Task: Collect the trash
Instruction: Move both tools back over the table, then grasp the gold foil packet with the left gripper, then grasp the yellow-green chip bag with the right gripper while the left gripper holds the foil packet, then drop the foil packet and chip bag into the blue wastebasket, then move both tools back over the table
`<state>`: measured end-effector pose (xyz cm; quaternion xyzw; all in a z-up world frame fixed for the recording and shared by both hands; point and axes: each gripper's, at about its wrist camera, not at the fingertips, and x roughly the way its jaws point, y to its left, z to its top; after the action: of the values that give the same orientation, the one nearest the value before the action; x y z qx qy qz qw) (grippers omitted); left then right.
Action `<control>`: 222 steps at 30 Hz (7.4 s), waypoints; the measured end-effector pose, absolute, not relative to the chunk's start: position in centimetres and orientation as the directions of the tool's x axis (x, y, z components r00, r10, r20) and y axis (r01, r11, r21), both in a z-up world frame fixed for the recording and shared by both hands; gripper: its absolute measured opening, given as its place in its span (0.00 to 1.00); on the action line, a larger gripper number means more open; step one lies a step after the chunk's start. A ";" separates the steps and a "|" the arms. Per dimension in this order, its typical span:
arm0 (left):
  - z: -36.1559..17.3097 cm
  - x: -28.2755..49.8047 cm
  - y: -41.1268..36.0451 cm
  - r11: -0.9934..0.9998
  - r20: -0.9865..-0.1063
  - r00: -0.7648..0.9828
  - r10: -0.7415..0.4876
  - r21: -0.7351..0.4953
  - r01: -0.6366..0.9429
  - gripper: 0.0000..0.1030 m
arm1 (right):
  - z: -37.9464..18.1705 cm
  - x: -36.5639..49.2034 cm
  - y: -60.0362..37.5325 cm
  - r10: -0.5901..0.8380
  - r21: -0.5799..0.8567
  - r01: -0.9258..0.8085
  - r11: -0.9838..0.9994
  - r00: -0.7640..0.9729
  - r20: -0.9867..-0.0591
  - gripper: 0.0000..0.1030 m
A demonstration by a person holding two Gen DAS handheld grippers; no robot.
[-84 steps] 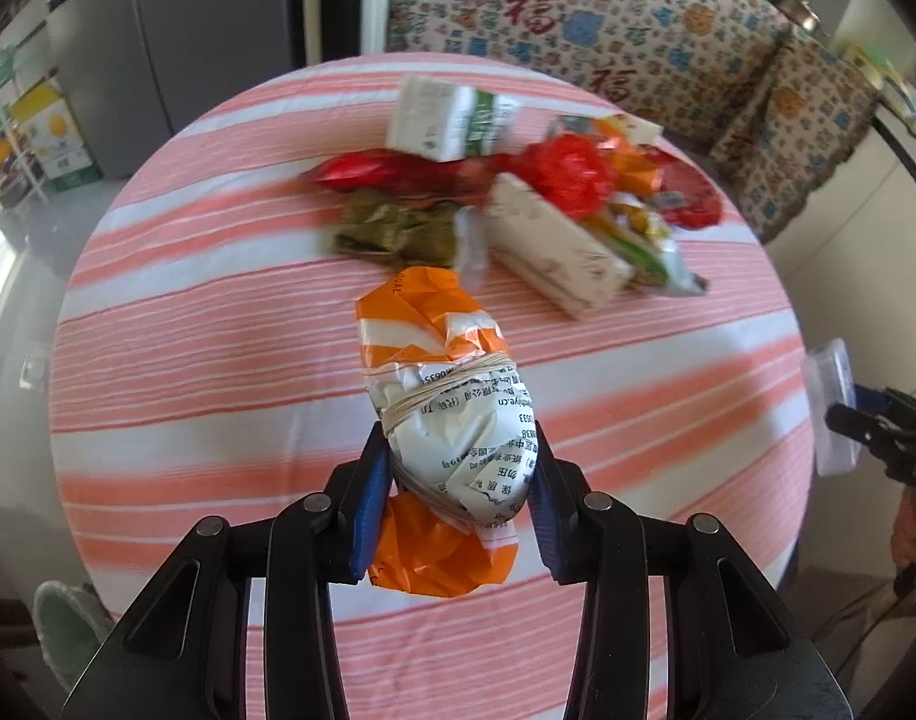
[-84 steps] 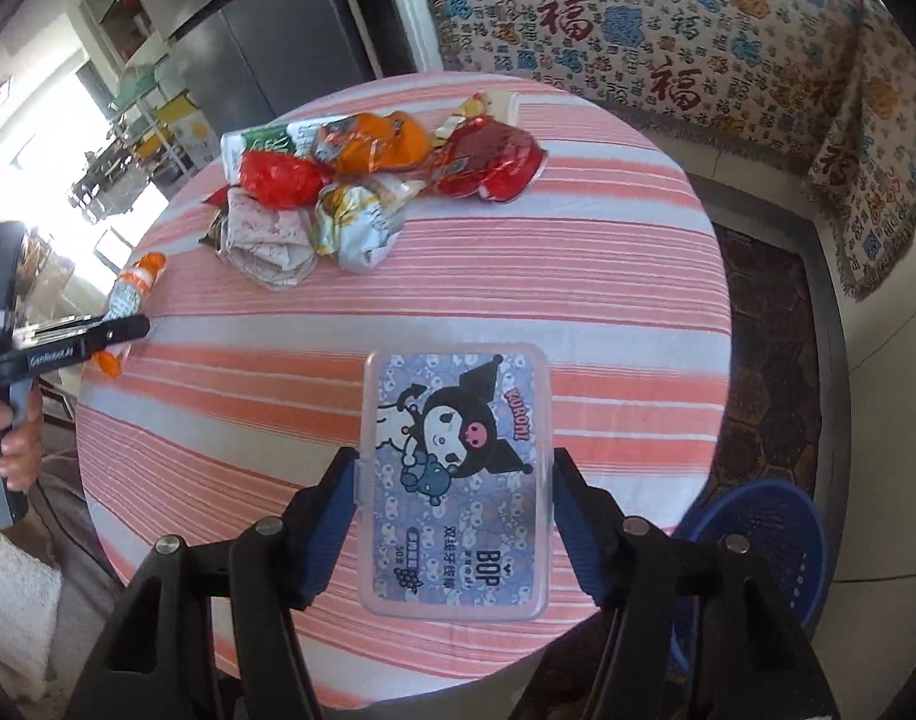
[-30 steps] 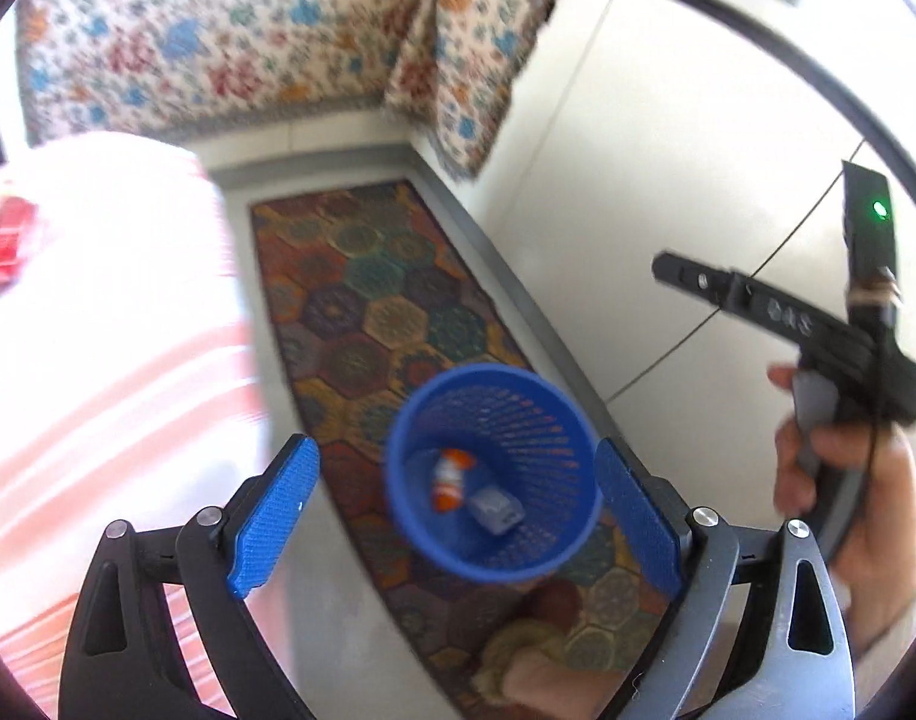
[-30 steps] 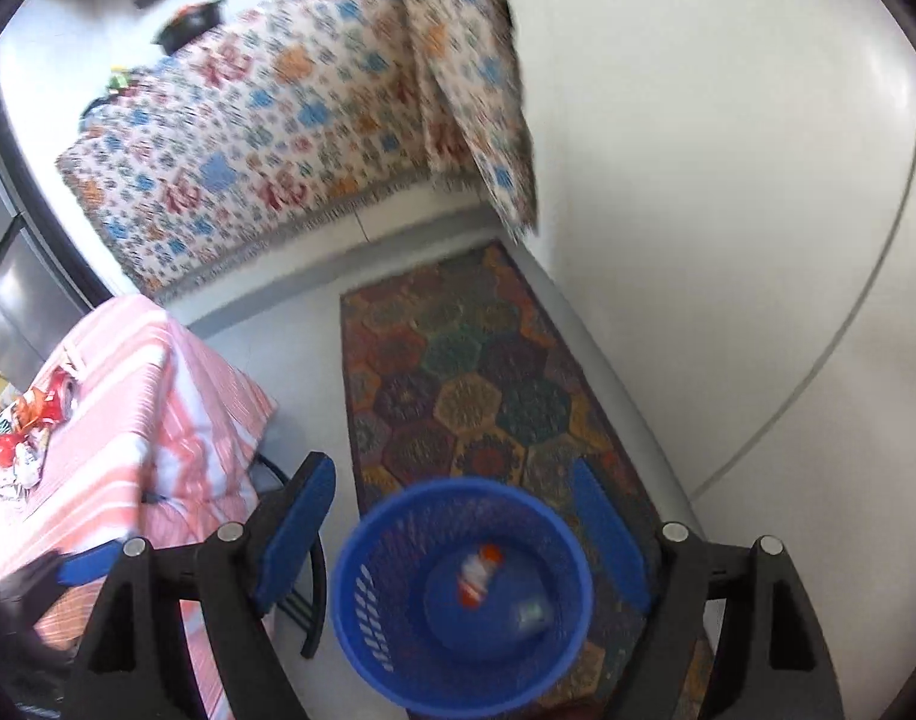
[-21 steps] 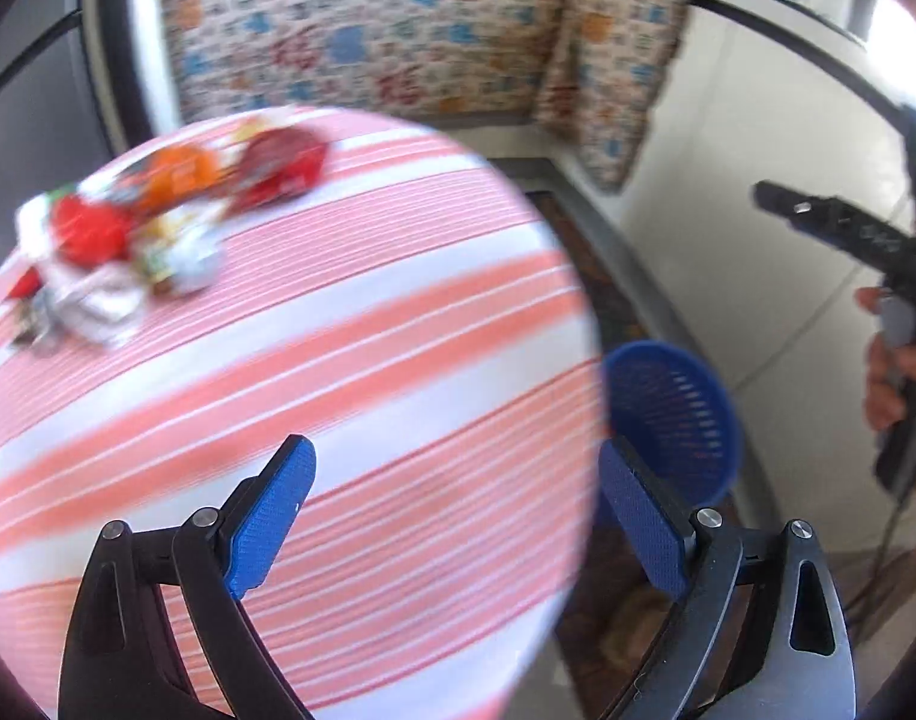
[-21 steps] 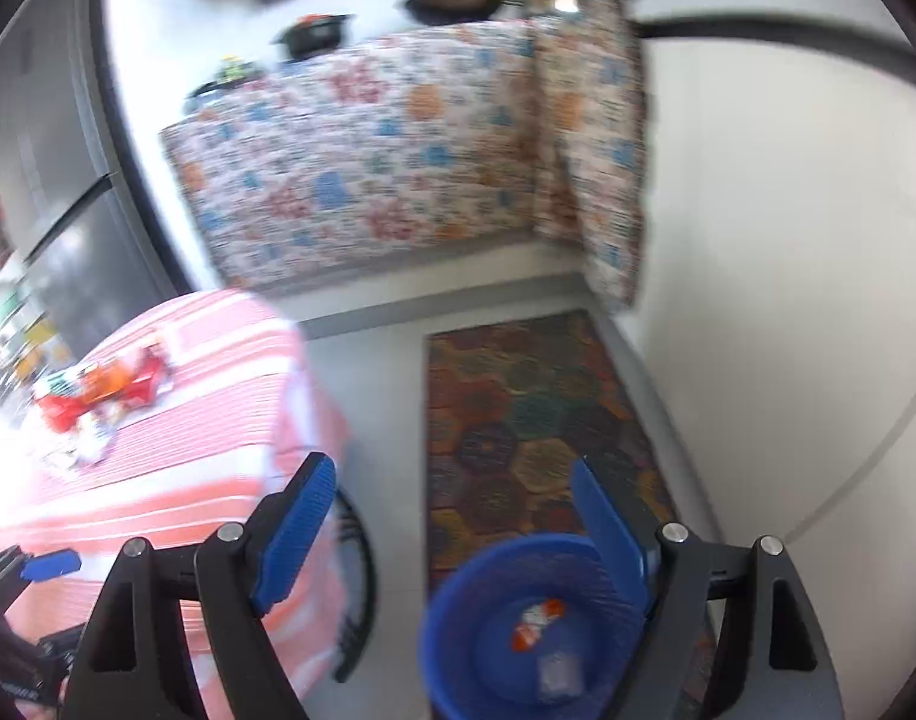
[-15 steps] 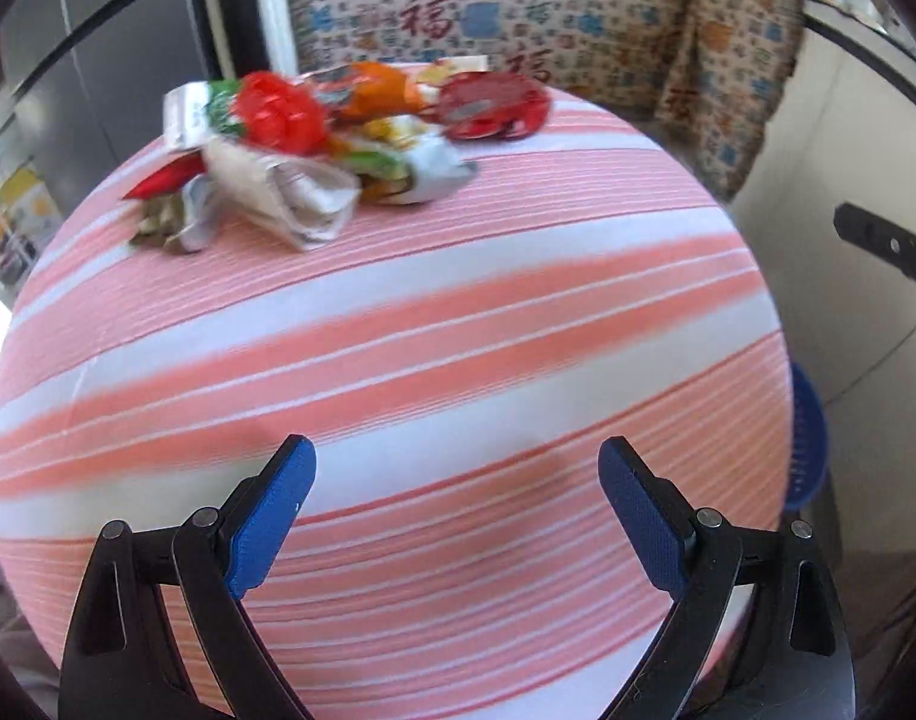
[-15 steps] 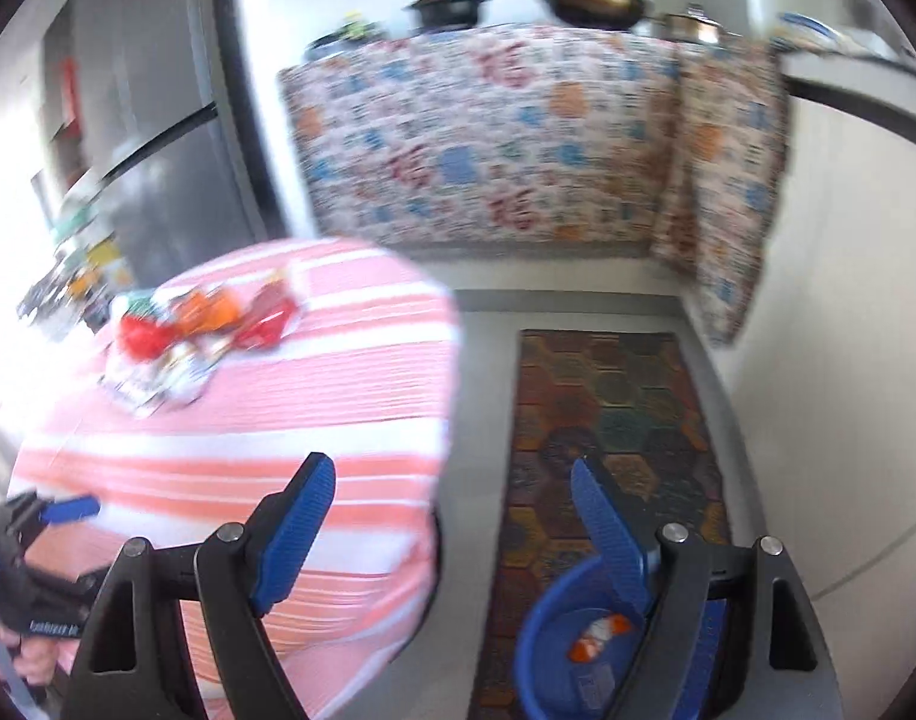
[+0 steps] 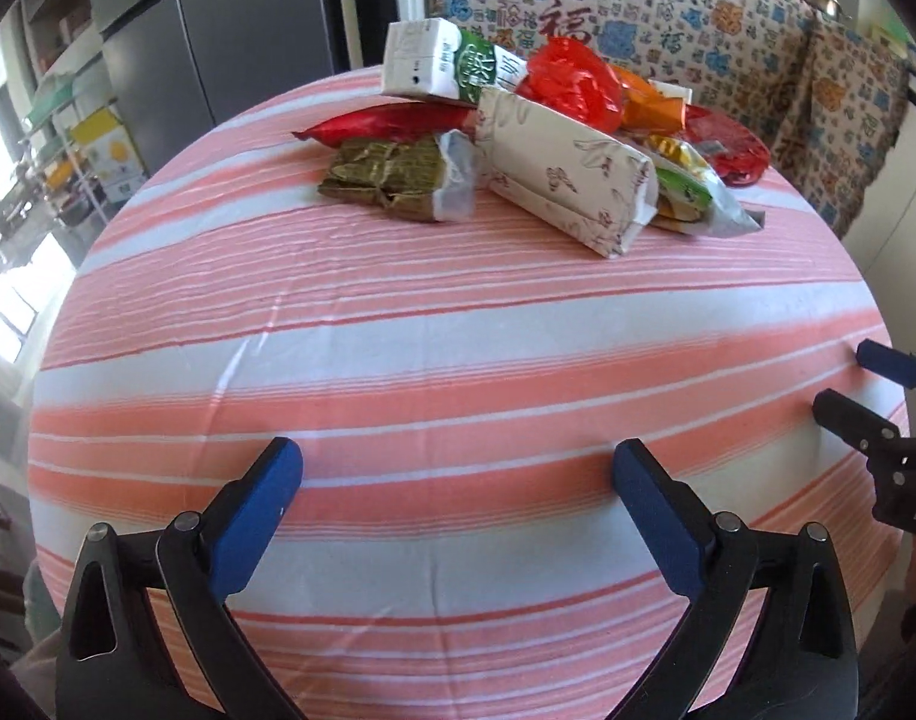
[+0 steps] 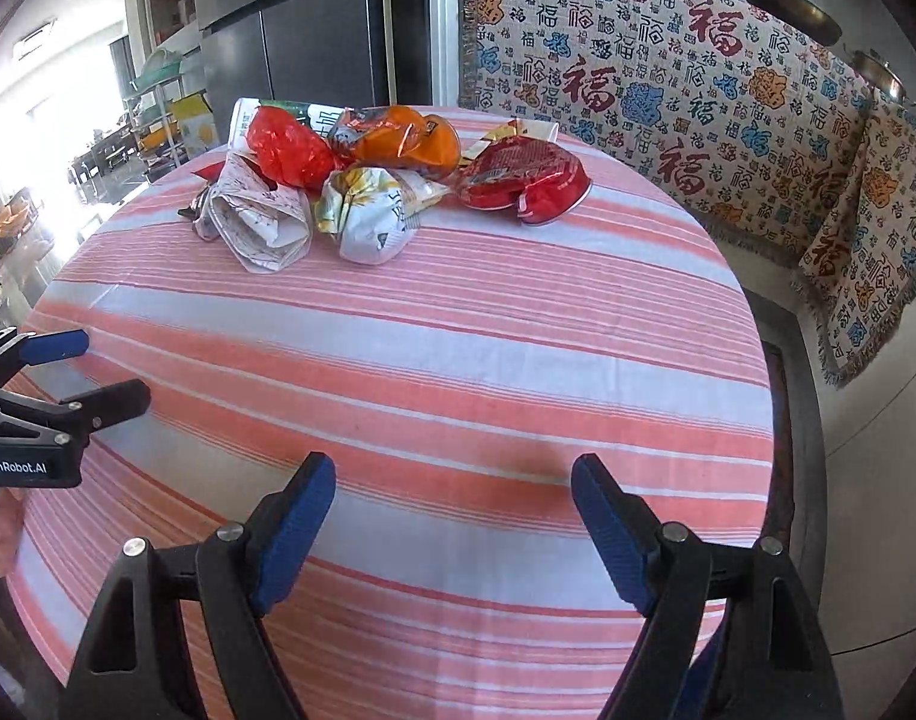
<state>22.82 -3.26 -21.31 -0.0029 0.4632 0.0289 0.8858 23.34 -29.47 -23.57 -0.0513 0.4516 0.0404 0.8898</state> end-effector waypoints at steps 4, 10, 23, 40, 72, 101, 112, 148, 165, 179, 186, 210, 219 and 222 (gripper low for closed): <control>-21.3 23.2 -2.4 0.997 -0.815 0.578 0.053 0.016 -0.069 1.00 | -23.9 23.8 -29.1 0.018 -0.055 -0.105 0.993 0.591 -0.806 0.81; -21.2 28.1 -2.1 0.991 -0.839 0.537 0.092 0.024 -0.133 1.00 | -24.0 24.0 -29.0 0.018 -0.052 -0.097 0.994 0.604 -0.797 0.85; -21.2 31.7 3.6 0.944 -0.837 0.513 0.193 0.015 -0.331 1.00 | -24.0 24.4 -28.8 0.015 -0.056 -0.097 0.994 0.615 -0.789 0.85; -18.8 32.4 6.7 0.921 -0.828 0.553 -0.090 -0.281 -0.271 0.99 | -23.9 24.6 -28.6 0.018 -0.055 -0.100 0.993 0.615 -0.788 0.86; -21.3 24.6 1.6 1.000 -0.808 0.589 0.024 0.017 -0.017 0.94 | -22.5 28.1 -28.7 0.140 0.077 -0.130 0.989 0.596 -0.791 0.86; -20.7 22.2 3.8 1.000 -0.825 0.565 -0.029 -0.031 0.005 0.98 | -20.2 21.8 -26.8 0.162 0.120 -0.112 0.987 0.578 -0.800 0.67; -19.9 24.0 6.0 0.982 -0.809 0.567 -0.159 -0.188 0.008 0.98 | -20.2 24.4 -26.5 0.103 0.075 -0.077 0.994 0.475 -0.874 0.70; -14.9 21.0 -11.2 0.935 -0.760 0.554 -0.341 -0.213 0.282 0.38 | -16.5 18.6 -37.3 0.034 0.091 0.071 0.993 0.574 -0.818 0.24; -16.4 21.5 -34.6 0.804 -0.762 0.406 -0.504 -0.242 0.544 0.39 | -18.9 10.0 -56.8 -0.186 0.077 0.440 0.895 0.524 -0.831 0.25; -21.7 22.0 -45.0 0.755 -0.824 0.299 -0.482 -0.217 0.618 0.39 | -22.8 6.7 -64.4 -0.187 0.130 0.566 0.814 0.467 -0.864 0.25; -23.9 22.9 -47.5 0.714 -0.836 0.246 -0.491 -0.225 0.663 0.60 | -23.0 6.3 -65.9 -0.182 0.166 0.585 0.794 0.489 -0.853 0.32; -17.8 19.4 -26.9 0.899 -0.791 0.524 -0.315 -0.073 0.431 0.89 | -16.2 11.5 -56.3 -0.241 0.096 0.413 0.906 0.689 -0.684 0.61; -20.7 20.7 -14.2 0.990 -0.815 0.579 -0.008 0.076 0.121 0.89 | -17.7 18.2 -40.8 -0.003 0.064 0.069 0.996 0.699 -0.715 0.61; -21.1 21.2 -11.4 0.996 -0.826 0.564 0.005 0.053 0.069 0.93 | -19.5 20.3 -36.2 0.035 0.027 -0.021 0.999 0.656 -0.754 0.61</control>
<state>21.17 -11.39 -21.15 0.0395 0.4664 -0.0181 0.8835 20.26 -36.22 -19.51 0.0080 0.4141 0.0154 0.9100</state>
